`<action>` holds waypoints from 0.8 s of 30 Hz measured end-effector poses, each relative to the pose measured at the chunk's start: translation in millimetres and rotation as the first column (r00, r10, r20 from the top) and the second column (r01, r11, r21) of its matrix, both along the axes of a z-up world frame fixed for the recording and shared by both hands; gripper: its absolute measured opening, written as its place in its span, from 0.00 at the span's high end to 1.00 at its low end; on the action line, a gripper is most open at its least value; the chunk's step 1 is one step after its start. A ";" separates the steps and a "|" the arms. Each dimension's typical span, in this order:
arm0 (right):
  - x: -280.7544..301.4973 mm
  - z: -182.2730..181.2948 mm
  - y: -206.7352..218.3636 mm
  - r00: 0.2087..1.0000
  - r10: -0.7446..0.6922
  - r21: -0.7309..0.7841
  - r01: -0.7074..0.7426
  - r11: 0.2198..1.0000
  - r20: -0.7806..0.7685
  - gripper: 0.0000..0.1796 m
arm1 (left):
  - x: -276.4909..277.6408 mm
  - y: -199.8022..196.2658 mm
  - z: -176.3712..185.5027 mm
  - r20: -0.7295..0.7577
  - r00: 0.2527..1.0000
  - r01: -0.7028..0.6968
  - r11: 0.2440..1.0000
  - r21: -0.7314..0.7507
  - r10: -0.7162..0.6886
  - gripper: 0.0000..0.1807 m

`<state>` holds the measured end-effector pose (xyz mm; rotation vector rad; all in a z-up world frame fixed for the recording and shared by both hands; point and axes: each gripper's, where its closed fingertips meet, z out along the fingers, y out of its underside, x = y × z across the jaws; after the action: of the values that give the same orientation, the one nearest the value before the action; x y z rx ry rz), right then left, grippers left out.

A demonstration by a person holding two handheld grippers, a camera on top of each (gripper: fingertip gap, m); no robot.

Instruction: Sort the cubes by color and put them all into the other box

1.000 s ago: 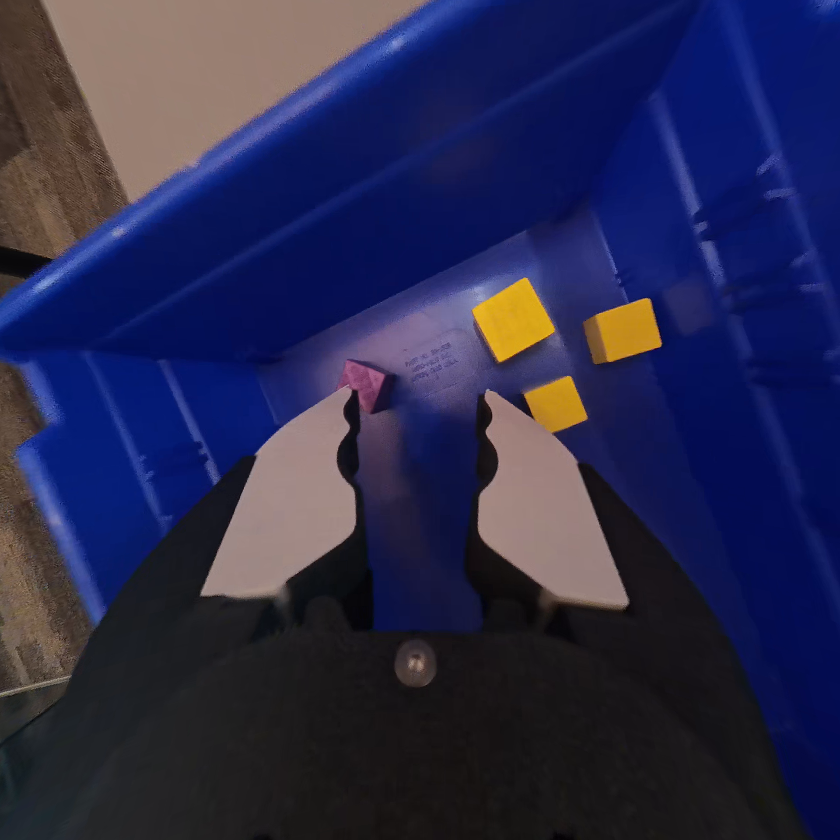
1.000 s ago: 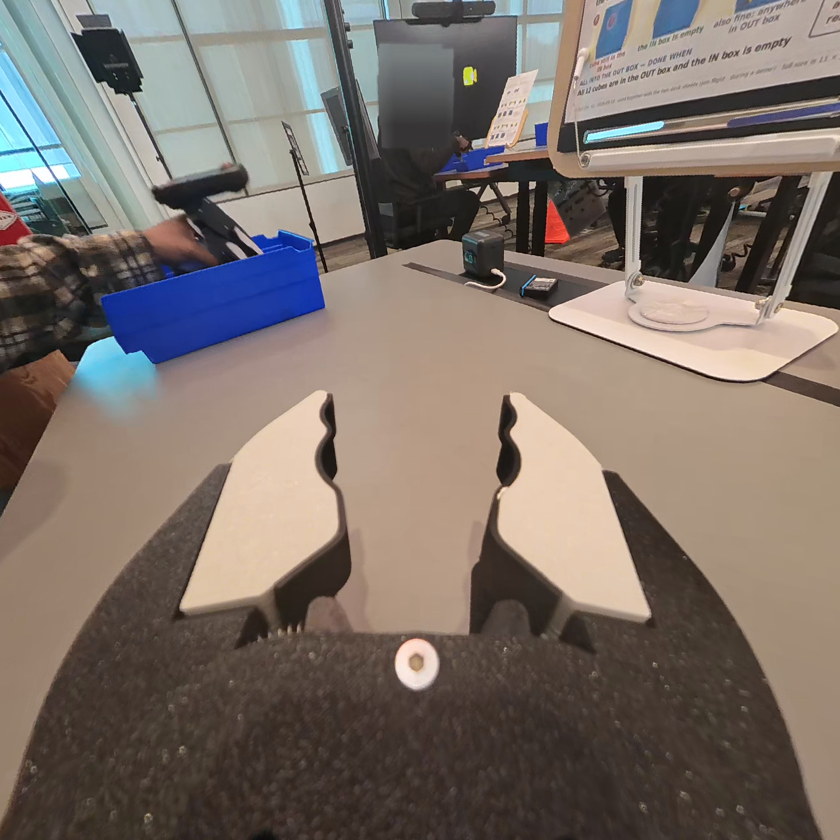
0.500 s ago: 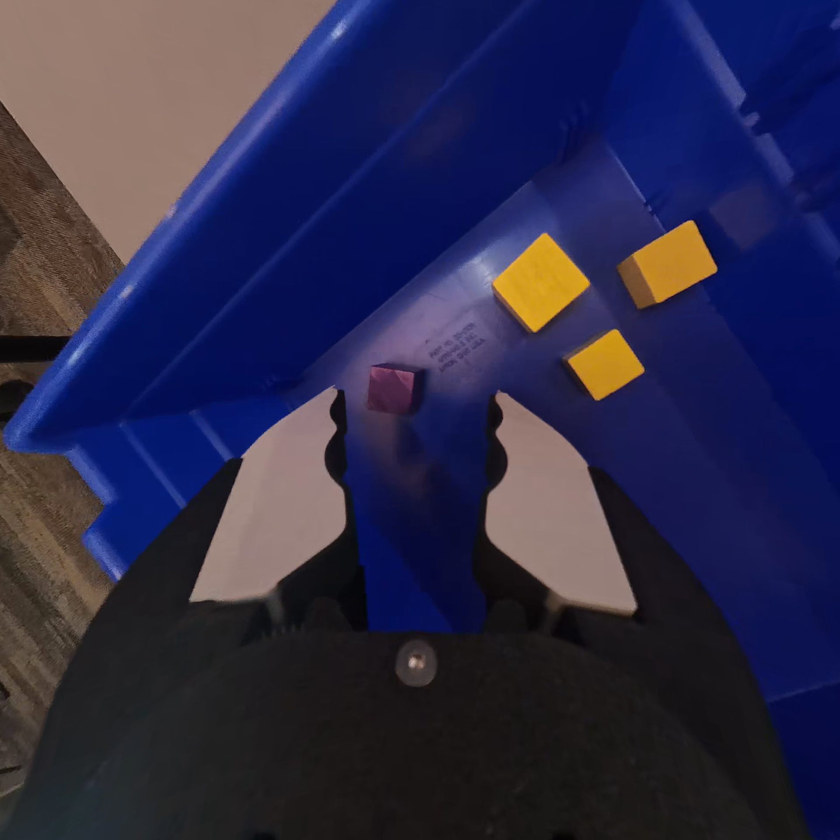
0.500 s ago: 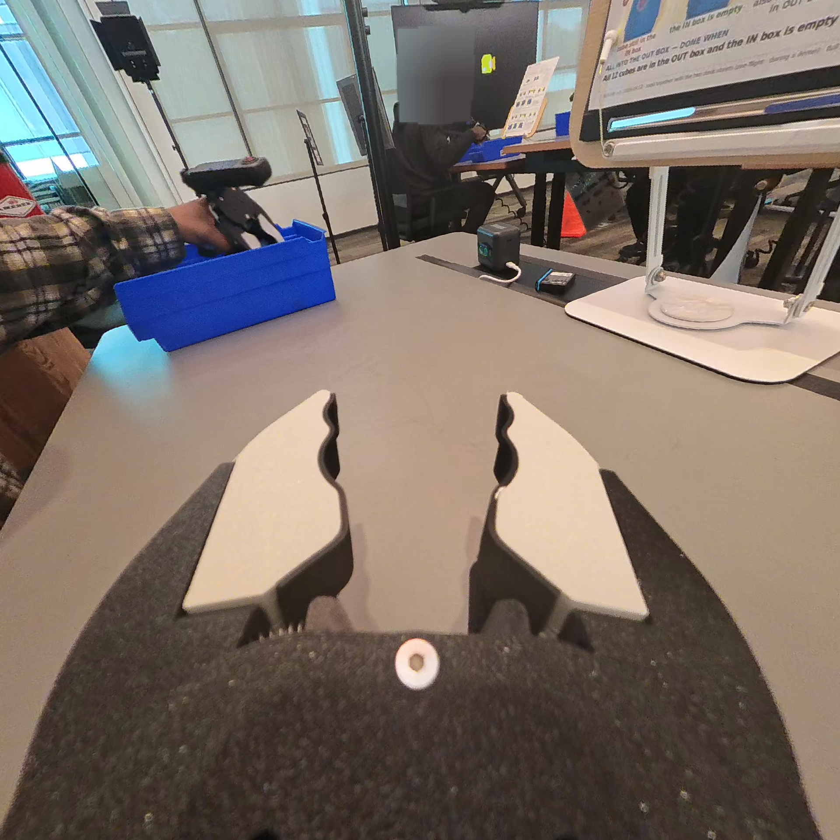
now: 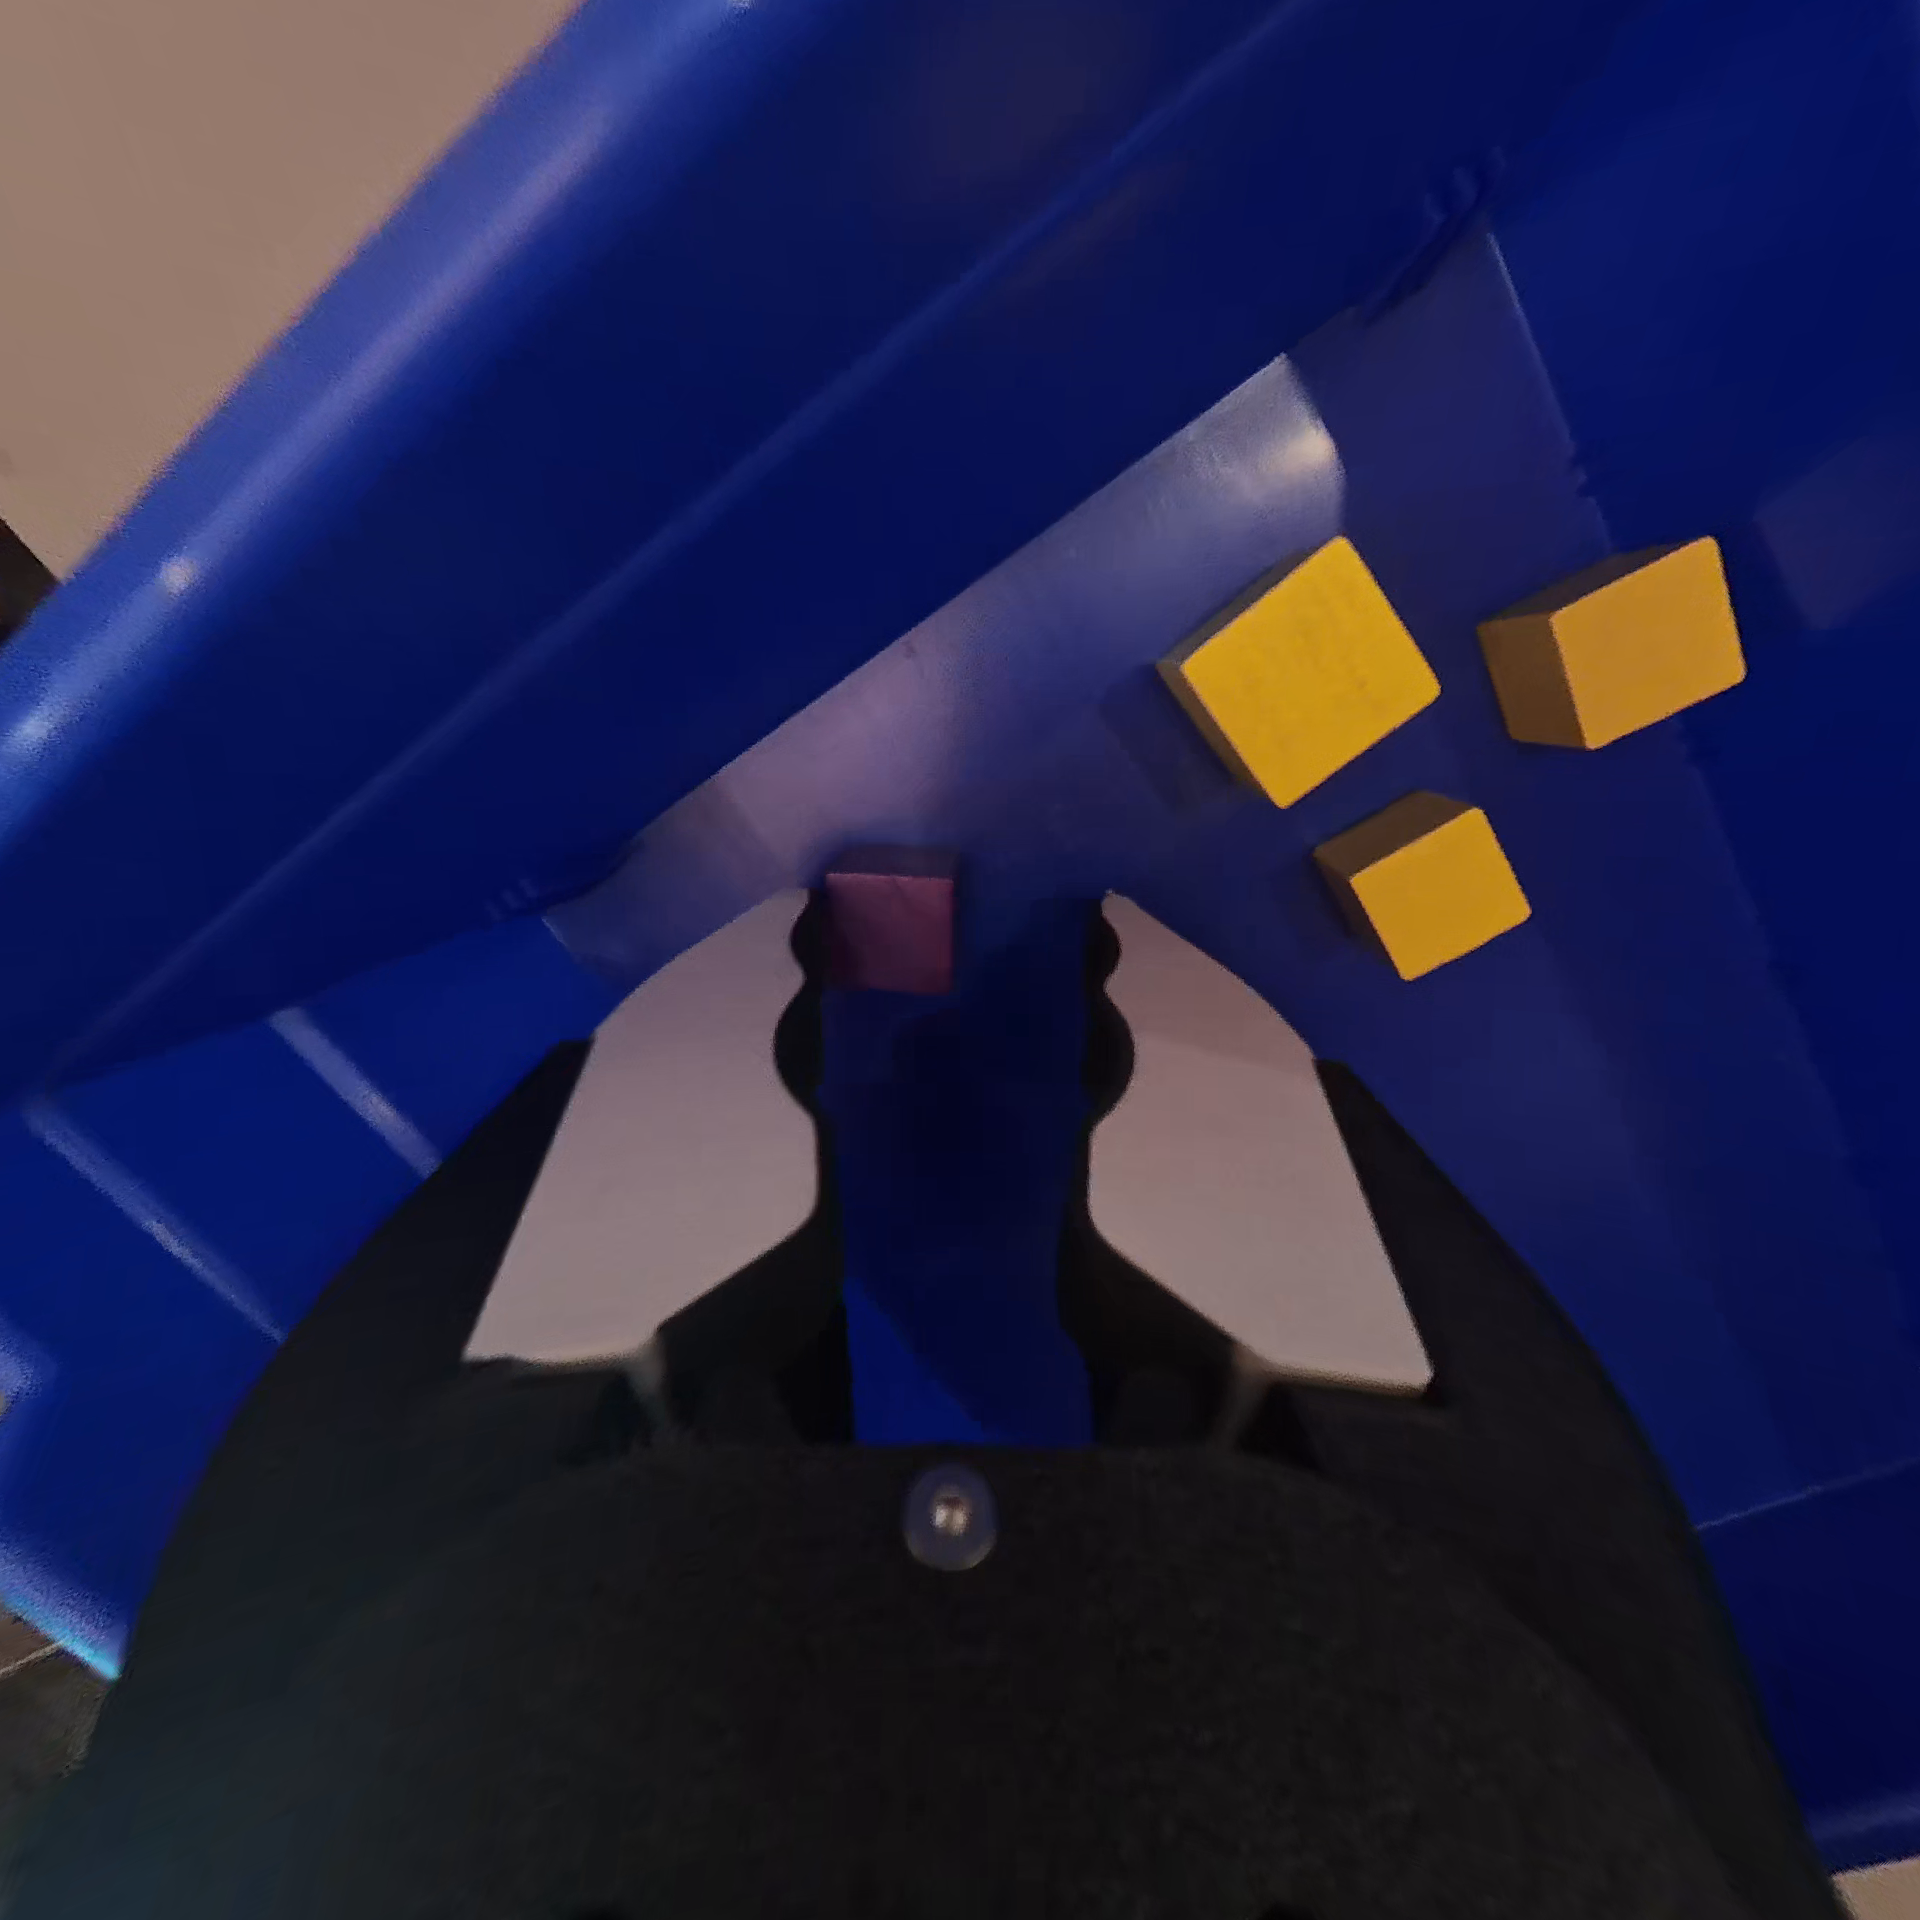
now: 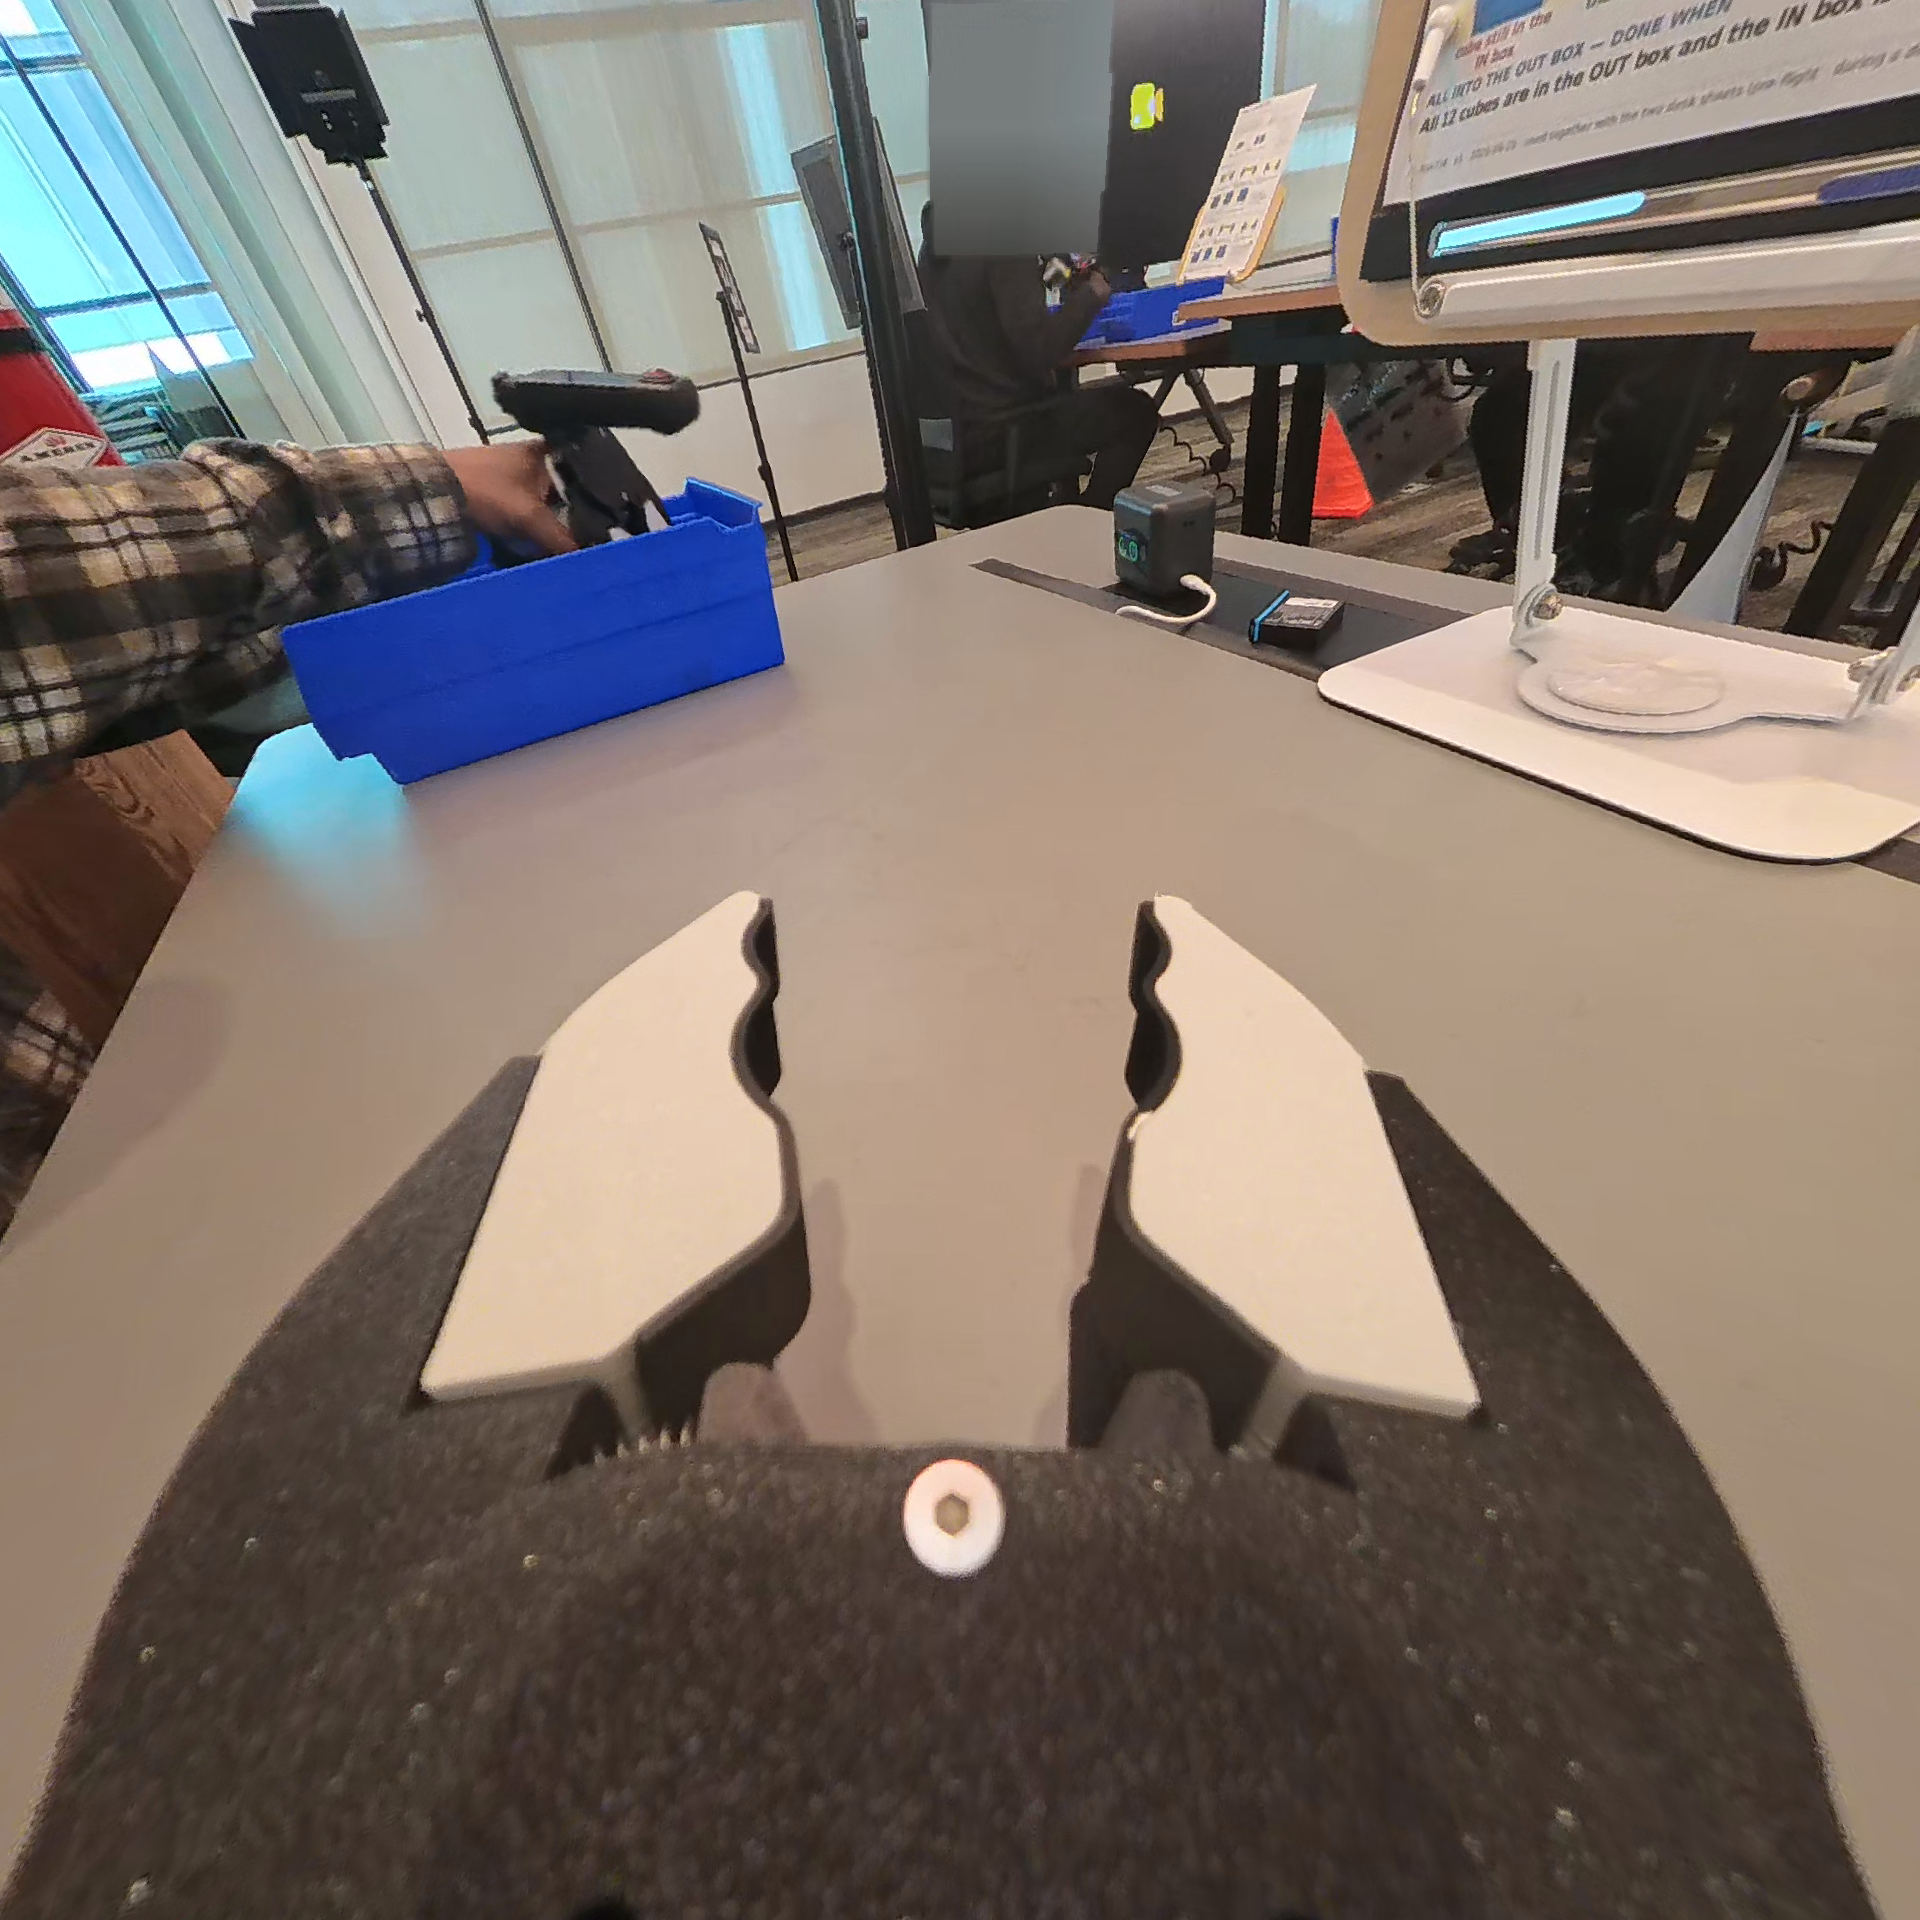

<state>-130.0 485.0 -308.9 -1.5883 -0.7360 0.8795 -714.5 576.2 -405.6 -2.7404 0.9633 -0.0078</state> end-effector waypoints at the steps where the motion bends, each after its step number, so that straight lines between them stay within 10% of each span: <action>1: 0.1 0.3 -0.1 1.000 0.000 0.000 0.000 1.000 -0.002 0.64 | -0.1 1.3 -0.1 0.008 1.000 -0.011 1.000 0.002 0.011 0.76; 12: -1.5 9.7 -5.8 0.999 0.020 0.004 -0.020 1.000 -0.037 0.65 | 14.0 -2.6 54.0 0.165 0.983 -0.121 0.964 0.235 0.083 0.87; 19: -6.5 -3.0 -1.7 0.999 -0.012 -0.058 0.015 0.998 0.050 0.65 | 146.4 -36.7 197.8 0.272 0.912 0.049 0.740 0.671 -0.307 0.88; 24: -16.8 29.2 0.2 1.000 -0.010 -0.133 0.011 0.991 0.007 0.62 | 295.7 -84.5 242.7 0.357 0.687 0.097 0.567 0.818 -0.633 0.88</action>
<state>-146.7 485.1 -279.7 -1.7115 -0.6845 0.9326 -418.8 491.7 -162.9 -1.5103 1.0281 -0.4676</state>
